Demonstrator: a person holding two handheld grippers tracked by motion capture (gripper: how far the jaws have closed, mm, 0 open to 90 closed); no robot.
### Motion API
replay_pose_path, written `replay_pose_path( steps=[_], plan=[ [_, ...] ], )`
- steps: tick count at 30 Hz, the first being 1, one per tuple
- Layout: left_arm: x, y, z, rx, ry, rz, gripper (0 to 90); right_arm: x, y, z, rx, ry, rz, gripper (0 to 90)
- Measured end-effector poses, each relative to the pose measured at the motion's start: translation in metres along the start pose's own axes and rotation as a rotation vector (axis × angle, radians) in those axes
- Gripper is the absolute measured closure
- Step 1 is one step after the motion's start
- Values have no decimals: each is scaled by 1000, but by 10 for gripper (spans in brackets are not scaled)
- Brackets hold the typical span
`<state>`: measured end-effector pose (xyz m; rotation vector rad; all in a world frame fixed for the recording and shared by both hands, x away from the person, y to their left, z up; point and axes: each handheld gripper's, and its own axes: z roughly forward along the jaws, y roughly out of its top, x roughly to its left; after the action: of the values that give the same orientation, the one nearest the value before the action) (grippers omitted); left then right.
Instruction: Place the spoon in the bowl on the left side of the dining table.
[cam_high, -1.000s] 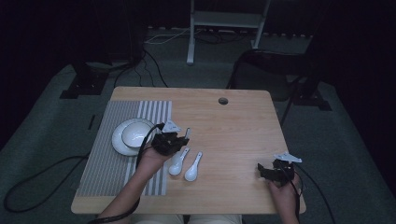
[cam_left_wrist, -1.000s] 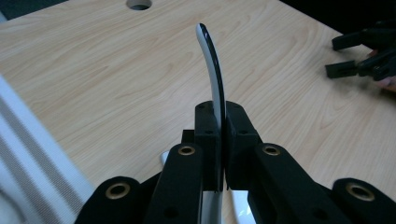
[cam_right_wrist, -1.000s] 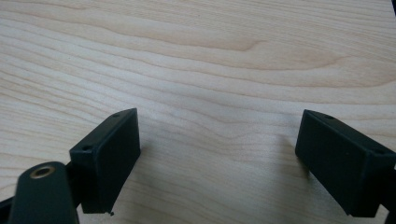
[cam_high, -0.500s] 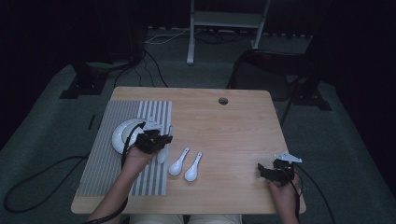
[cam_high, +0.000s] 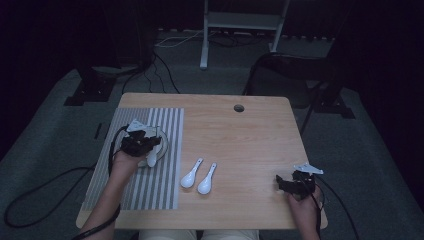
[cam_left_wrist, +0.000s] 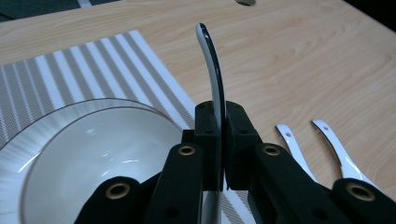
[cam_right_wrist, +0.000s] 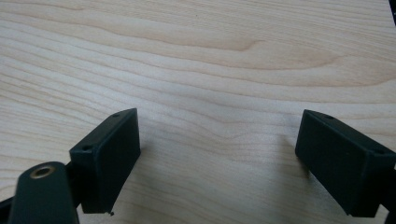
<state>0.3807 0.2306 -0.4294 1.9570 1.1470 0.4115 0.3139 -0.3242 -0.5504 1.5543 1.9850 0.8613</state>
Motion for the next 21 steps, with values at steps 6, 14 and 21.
replay_pose_path(
  steps=[6, 14, 21],
  plan=[
    [20, 2, -1, -30, 16, -42, 857, 0, 0, 0, 0, 0, 0, 133],
    [36, 11, 5, -47, 47, -55, 857, 0, 0, 0, 0, -3, 2, 133],
    [50, 7, 21, -21, 57, -91, 856, 0, 0, 0, -1, -3, 2, 133]
  ],
)
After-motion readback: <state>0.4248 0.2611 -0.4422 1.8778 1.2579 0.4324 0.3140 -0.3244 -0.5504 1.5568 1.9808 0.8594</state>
